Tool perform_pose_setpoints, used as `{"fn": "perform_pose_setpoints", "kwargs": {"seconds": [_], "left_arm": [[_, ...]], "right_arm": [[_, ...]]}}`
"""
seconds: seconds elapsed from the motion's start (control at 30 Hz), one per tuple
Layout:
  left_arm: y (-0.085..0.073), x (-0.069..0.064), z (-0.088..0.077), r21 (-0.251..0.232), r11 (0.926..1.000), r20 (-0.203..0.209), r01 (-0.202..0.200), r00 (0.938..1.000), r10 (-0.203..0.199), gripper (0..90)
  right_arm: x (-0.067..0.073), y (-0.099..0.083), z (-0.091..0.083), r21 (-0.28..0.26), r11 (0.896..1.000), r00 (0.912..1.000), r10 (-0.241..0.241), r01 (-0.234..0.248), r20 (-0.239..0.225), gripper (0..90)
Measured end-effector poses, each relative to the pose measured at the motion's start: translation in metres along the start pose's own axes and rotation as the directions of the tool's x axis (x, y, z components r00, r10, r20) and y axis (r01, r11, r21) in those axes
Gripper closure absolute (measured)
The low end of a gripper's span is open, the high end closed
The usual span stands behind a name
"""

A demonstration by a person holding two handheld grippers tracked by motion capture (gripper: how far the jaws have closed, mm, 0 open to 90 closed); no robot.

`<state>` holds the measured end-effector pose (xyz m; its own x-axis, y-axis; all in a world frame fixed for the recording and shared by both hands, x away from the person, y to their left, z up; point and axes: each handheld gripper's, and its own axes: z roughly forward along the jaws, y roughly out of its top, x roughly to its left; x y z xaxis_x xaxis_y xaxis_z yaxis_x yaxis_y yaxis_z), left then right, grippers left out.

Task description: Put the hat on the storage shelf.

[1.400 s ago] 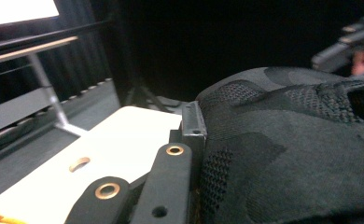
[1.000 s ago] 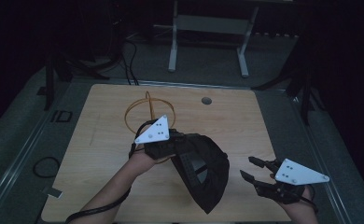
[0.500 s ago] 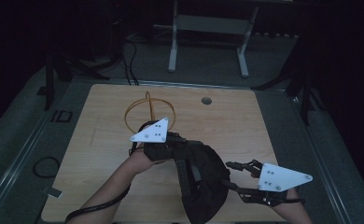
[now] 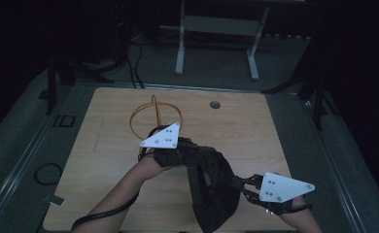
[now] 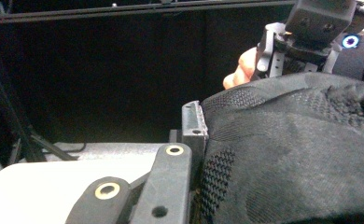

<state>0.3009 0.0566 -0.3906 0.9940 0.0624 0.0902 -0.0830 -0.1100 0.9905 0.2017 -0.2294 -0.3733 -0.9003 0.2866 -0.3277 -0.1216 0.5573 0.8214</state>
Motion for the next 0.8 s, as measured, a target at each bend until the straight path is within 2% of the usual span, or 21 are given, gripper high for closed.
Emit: {"fn": "perform_pose_setpoints", "kwargs": {"seconds": [0.13, 0.17, 0.2, 0.23, 0.27, 0.3, 0.4, 0.43, 0.47, 0.5, 0.53, 0.57, 0.67, 0.7, 0.8], "left_arm": [[-0.003, 0.004, -0.003, 0.009, 0.9999, -0.023, 0.009, 0.9997, -0.009, 87.6], [-0.003, 0.005, -0.003, 0.017, 0.9995, -0.028, 0.026, 0.9993, -0.026, 87.5], [-0.003, 0.005, -0.003, 0.017, 0.9995, -0.028, 0.026, 0.9993, -0.026, 86.5], [-0.003, 0.005, -0.004, 0.023, 0.9995, -0.045, 0.022, 0.9988, -0.021, 86.5], [-0.002, 0.005, -0.004, 0.038, 0.9987, -0.050, 0.034, 0.9983, -0.032, 84.9], [-0.001, 0.004, -0.004, 0.047, 0.9984, -0.068, 0.032, 0.9973, -0.029, 80.9], [0.000, 0.004, -0.006, 0.052, 0.9978, -0.073, 0.041, 0.9966, -0.037, 73.6], [0.001, 0.003, -0.008, 0.062, 0.9974, -0.096, 0.037, 0.9949, -0.031, 70.8], [0.001, 0.003, -0.008, 0.062, 0.9974, -0.096, 0.037, 0.9949, -0.031, 67.9], [0.001, 0.002, -0.009, 0.073, 0.9968, -0.131, 0.032, 0.9911, -0.022, 63.3], [0.001, 0.002, -0.009, 0.073, 0.9968, -0.131, 0.032, 0.9911, -0.022, 60.6], [0.003, 0.001, -0.010, 0.091, 0.9941, -0.147, 0.060, 0.9881, -0.046, 60.1], [0.004, 0.000, -0.011, 0.118, 0.9909, -0.154, 0.064, 0.9871, -0.045, 56.2], [0.005, -0.002, -0.011, 0.155, 0.9864, -0.165, 0.056, 0.9858, -0.030, 56.2], [0.005, -0.007, -0.013, 0.193, 0.9799, -0.185, 0.051, 0.9826, -0.015, 46.1]], "right_arm": [[-0.005, -0.001, -0.003, -0.026, 0.999, 0.9994, 0.031, -0.030, 0.016, 88.6], [-0.007, -0.001, -0.005, -0.044, 0.998, 0.9988, 0.048, -0.048, 0.012, 88.6], [-0.007, -0.001, -0.005, -0.044, 0.998, 0.9988, 0.048, -0.048, 0.012, 88.6], [-0.009, -0.001, -0.006, -0.049, 0.997, 0.9986, 0.052, -0.052, 0.007, 88.7], [-0.010, -0.001, -0.006, -0.051, 0.997, 0.9984, 0.056, -0.055, 0.011, 88.7], [-0.012, -0.001, -0.007, -0.053, 0.997, 0.9982, 0.060, -0.059, 0.007, 88.7], [-0.013, 0.000, -0.008, -0.052, 0.997, 0.9982, 0.059, -0.058, 0.012, 88.7], [-0.013, 0.001, -0.011, -0.055, 0.997, 0.9981, 0.058, -0.057, 0.018, 88.7], [-0.013, 0.001, -0.011, -0.055, 0.997, 0.9981, 0.058, -0.057, 0.018, 88.7], [-0.014, 0.001, -0.014, -0.055, 0.997, 0.9978, 0.061, -0.060, 0.026, 88.7], [-0.014, 0.001, -0.014, -0.055, 0.997, 0.9978, 0.061, -0.060, 0.026, 88.7], [-0.016, 0.000, -0.016, -0.050, 0.997, 0.9969, 0.068, -0.066, 0.040, 88.7], [-0.017, -0.001, -0.017, -0.051, 0.996, 0.9963, 0.072, -0.069, 0.048, 88.7], [-0.019, -0.003, -0.019, -0.050, 0.996, 0.9955, 0.078, -0.075, 0.054, 88.7], [-0.021, -0.006, -0.022, -0.046, 0.995, 0.9935, 0.087, -0.083, 0.074, 88.7]]}}
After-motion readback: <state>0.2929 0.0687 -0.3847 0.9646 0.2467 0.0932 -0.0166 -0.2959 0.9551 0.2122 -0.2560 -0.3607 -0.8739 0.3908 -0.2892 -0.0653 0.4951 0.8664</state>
